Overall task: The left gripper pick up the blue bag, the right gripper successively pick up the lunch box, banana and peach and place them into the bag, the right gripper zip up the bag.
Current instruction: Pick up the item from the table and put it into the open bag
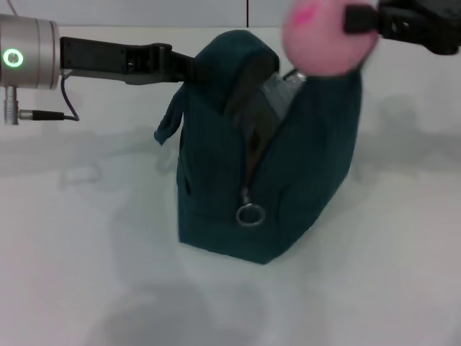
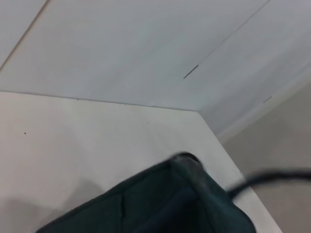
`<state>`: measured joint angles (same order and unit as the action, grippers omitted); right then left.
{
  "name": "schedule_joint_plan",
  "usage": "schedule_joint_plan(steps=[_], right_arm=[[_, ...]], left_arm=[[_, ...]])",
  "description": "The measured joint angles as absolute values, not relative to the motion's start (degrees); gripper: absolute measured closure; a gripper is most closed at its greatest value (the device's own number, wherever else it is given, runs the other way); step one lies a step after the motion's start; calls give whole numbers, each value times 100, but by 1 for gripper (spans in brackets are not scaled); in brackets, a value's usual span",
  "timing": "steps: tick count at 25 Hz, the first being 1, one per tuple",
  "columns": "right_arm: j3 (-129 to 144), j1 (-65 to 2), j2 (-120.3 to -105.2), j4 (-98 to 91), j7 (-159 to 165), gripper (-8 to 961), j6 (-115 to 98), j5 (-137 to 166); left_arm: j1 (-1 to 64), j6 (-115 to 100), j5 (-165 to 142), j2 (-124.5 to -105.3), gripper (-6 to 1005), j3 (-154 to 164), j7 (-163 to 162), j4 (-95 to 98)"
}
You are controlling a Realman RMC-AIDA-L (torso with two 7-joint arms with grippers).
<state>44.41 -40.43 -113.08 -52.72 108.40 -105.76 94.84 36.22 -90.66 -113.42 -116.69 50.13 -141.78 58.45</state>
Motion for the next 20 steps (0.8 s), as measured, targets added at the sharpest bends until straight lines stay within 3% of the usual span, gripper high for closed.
schedule_joint_plan(steps=[4, 20], right_arm=[[4731, -4104, -11463, -5279, 10532, 908, -10209, 9503], [6225, -4159, -11521, -4845, 9843, 891, -8707, 9518]], left_arm=[[3621, -9065, -11341, -11678, 942, 5021, -14189, 5845], [3676, -9044, -11336, -11716, 942, 5018, -14168, 5840]])
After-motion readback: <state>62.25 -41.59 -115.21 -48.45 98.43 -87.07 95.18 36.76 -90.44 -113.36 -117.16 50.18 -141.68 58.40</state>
